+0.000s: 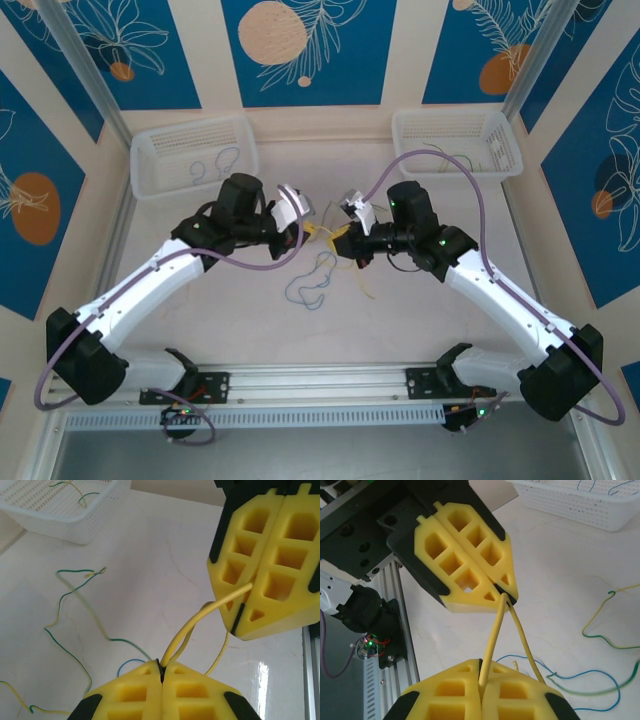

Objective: Untangle the cables

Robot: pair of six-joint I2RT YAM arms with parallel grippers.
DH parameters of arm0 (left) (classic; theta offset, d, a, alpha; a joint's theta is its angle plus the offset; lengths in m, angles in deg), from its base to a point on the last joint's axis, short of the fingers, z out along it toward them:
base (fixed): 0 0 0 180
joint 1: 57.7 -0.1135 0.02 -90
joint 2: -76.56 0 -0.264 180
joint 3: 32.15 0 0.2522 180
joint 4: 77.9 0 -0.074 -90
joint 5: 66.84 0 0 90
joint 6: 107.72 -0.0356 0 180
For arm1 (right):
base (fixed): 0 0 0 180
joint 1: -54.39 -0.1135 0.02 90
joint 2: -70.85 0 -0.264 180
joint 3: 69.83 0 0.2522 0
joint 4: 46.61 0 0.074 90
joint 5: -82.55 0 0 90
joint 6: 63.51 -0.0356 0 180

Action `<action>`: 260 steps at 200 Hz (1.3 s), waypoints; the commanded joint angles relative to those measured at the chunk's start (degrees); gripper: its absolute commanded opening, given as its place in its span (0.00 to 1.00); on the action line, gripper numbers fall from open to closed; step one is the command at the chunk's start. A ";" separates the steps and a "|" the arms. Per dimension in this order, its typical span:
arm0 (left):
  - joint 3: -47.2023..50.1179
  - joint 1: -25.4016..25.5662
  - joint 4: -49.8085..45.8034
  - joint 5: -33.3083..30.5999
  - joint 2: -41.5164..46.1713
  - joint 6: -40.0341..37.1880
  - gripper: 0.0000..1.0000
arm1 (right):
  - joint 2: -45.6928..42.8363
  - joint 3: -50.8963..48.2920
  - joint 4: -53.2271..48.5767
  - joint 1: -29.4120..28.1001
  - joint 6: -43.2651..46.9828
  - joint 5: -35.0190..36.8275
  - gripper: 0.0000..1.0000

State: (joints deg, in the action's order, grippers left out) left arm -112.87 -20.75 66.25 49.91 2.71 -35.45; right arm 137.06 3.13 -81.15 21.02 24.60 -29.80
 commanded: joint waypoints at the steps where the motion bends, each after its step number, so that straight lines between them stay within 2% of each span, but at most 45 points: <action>1: 1.17 0.59 1.84 0.82 2.18 -1.59 0.00 | -0.46 1.88 0.27 -0.12 -0.77 0.25 0.00; 4: 1.30 0.59 2.07 0.65 2.28 -1.60 0.00 | -0.40 1.91 0.48 -0.06 -0.92 0.35 0.00; 14: 2.19 0.63 3.67 0.13 2.68 -1.13 0.30 | -0.23 1.97 1.13 0.33 -1.85 0.64 0.00; 28: 4.06 0.62 7.02 -2.05 3.56 -0.28 0.57 | -0.05 1.88 2.61 1.05 -3.83 0.64 0.00; 38: 5.52 0.56 9.72 -5.05 4.35 0.98 0.88 | -0.03 1.88 3.87 1.86 -5.49 0.81 0.00; 43: 6.44 0.50 11.08 -6.40 5.05 1.40 0.94 | -0.03 1.82 4.60 2.47 -6.43 0.84 0.00; 67: 12.68 0.43 21.10 -12.95 9.43 4.61 0.98 | -0.02 2.23 7.66 6.44 -11.24 0.22 0.00; 84: 15.17 0.34 24.52 -12.77 10.78 6.27 0.92 | 0.40 3.39 9.84 11.22 -15.52 -1.88 0.00; 99: 14.27 0.40 23.54 -10.95 8.90 8.14 0.89 | 1.42 5.33 10.05 15.39 -18.99 0.04 0.00; 130: 8.59 1.03 18.98 -10.60 -0.73 12.79 0.76 | 5.27 8.41 12.56 24.84 -25.84 1.08 0.00; 169: 1.72 3.56 14.82 -13.20 -9.70 12.40 0.73 | 14.33 12.36 19.30 37.23 -35.12 -3.18 0.00; 189: 0.40 4.55 14.65 -13.14 -11.93 12.11 0.72 | 20.39 16.74 18.24 40.84 -36.68 -0.96 0.00; 208: -0.34 5.47 14.60 -12.69 -13.41 11.99 0.71 | 26.91 22.40 17.17 43.98 -38.76 -3.17 0.00; 229: -1.57 6.64 12.76 -13.60 -14.75 11.13 0.70 | 33.03 29.45 13.86 45.66 -38.91 1.25 0.00; 260: -1.29 7.65 12.49 -13.91 -14.36 10.75 0.71 | 43.31 44.07 2.26 47.42 -42.00 13.58 0.00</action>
State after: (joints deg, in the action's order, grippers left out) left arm -113.04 -14.24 80.22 36.77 -11.80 -24.07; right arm 175.20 37.93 -69.91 67.34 -13.56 -25.27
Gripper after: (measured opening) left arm 0.707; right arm 0.050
